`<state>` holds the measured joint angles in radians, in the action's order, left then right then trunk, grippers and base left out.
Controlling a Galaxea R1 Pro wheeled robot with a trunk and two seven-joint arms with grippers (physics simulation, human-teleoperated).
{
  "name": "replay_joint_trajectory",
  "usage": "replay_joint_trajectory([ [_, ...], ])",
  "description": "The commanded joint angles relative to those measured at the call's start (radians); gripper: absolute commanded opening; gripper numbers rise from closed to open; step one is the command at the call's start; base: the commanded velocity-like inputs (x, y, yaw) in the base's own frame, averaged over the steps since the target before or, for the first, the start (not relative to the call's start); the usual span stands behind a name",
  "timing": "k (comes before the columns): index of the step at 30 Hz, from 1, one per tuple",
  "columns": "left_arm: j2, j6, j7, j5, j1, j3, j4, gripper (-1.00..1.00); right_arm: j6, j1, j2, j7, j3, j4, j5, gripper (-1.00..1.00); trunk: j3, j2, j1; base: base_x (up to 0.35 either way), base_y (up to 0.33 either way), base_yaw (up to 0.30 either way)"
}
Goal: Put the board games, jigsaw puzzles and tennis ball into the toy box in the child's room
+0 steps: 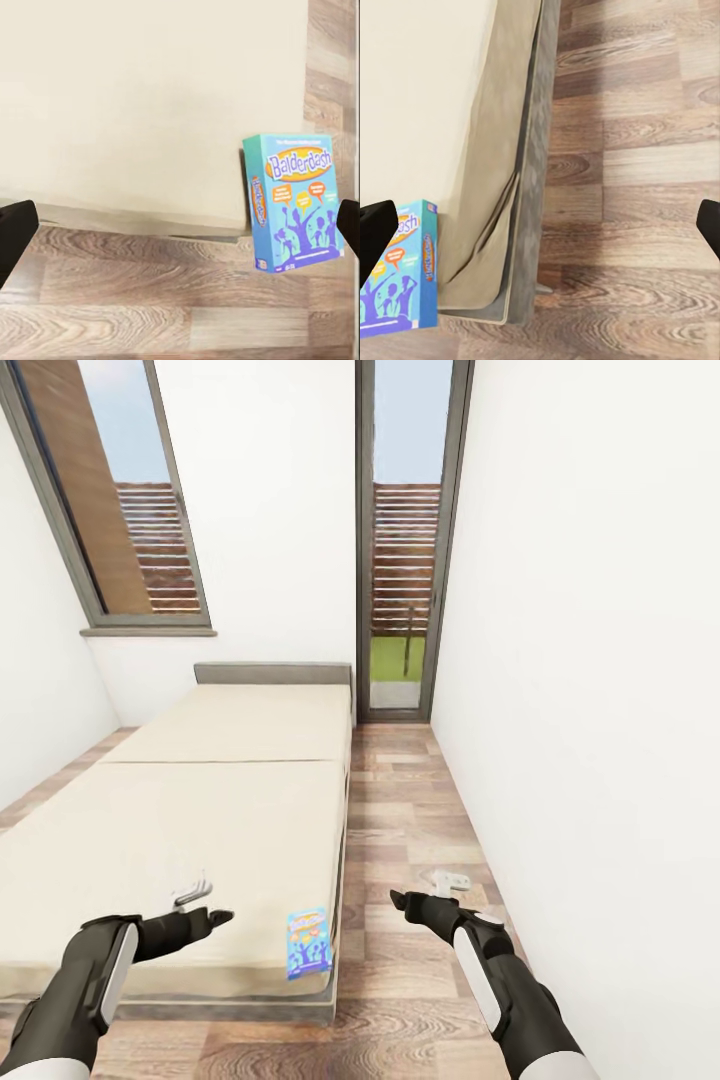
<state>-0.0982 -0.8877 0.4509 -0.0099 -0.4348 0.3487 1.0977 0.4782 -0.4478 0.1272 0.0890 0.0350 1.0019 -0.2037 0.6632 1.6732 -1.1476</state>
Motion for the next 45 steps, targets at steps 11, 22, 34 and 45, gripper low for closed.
replay_joint_trajectory([
  [11,-0.013,-0.005,0.213,0.005,-0.006,0.065,-0.095,1.0,0.006,-0.001,-0.002,0.002,-0.002,0.001,-0.008,1.0,0.036,0.078,-0.042,0.0,0.0,0.0],
  [22,-0.017,-0.006,0.332,0.005,-0.007,0.073,-0.108,1.0,0.007,-0.002,-0.006,0.002,-0.003,0.001,-0.041,1.0,0.07,0.155,-0.084,0.0,0.0,0.0],
  [34,-0.018,-0.005,0.436,0.005,-0.003,0.076,-0.115,1.0,0.007,-0.002,-0.007,0.002,-0.003,0.001,-0.052,1.0,0.108,0.239,-0.13,0.0,0.0,0.0],
  [45,-0.018,-0.002,0.525,0.005,-0.002,0.125,-0.191,1.0,0.007,-0.001,-0.008,0.002,-0.003,0.004,-0.052,1.0,0.142,0.316,-0.173,0.0,0.0,0.0],
])
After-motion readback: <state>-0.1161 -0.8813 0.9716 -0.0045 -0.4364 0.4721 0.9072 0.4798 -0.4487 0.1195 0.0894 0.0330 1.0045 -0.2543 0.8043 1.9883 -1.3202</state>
